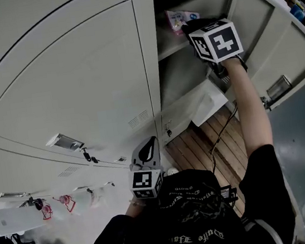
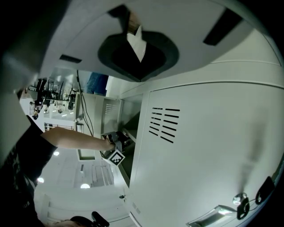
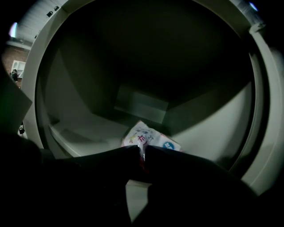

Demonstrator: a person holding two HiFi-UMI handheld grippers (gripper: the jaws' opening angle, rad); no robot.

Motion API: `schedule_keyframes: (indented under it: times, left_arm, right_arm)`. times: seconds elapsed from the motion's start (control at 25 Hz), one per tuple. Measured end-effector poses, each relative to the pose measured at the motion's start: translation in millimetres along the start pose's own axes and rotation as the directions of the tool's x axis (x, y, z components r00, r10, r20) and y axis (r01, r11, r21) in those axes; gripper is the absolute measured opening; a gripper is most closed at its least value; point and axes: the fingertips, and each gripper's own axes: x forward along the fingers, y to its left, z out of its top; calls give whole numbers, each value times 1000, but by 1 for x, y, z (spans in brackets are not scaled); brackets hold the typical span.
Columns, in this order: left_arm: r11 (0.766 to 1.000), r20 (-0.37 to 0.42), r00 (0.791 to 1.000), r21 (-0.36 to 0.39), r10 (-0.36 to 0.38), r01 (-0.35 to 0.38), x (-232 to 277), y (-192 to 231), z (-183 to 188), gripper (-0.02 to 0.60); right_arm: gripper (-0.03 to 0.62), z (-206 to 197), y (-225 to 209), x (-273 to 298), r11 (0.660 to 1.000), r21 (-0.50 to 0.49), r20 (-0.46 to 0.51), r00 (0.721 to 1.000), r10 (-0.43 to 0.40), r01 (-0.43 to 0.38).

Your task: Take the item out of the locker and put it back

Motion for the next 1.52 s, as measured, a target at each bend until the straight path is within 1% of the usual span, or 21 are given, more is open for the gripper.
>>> schedule_keyframes:
  times: [0.12, 0.28, 0.44, 0.52, 0.64, 0.72, 0.92, 1.04, 1.2, 1.52]
  left_arm:
    - [1000, -3, 1000, -2, 8, -8, 0, 1, -1, 6]
    - [1000, -10, 1000, 1, 12, -12, 2, 4, -3, 6]
    - [1000, -11, 1000, 6, 5, -5, 5, 2, -2, 6]
    - [1000, -9, 1000, 7, -1, 1, 5, 1, -2, 6]
    - [1000, -3, 1000, 6, -14, 14, 6, 0, -2, 6]
    - [1000, -6, 1000, 7, -15, 15, 6, 0, -2, 6]
    - [1000, -10, 1000, 8, -29, 29, 7, -1, -4, 6]
    - [999, -12, 999, 10, -42, 42, 7, -3, -7, 6]
    - [997, -22, 997, 21, -70, 70, 8, -9, -7, 6]
    - [992, -30, 992, 32, -124, 125, 9, -20, -7, 6]
  right_arm:
    - [78, 0, 0, 2, 1000, 1, 7, 1000, 9, -9]
    - [121, 3, -2, -2, 1000, -17, 15, 1000, -2, 2]
    - [174, 7, 1, -3, 1000, -17, 37, 999, 5, -5]
    - [185, 8, 1, -3, 1000, -12, 48, 999, 7, -7]
    - [217, 12, 0, -7, 1000, -2, 78, 997, 4, -4]
    - [250, 17, -1, -11, 1000, 0, 106, 994, -3, 3]
    - [252, 25, 1, -28, 1000, 21, 176, 984, -15, 12]
    - [252, 27, 5, -44, 999, 30, 229, 973, -25, 18]
    - [250, 29, 11, -64, 999, 40, 266, 964, -21, 10]
    - [250, 24, 31, -107, 996, 91, 364, 931, -43, 11]
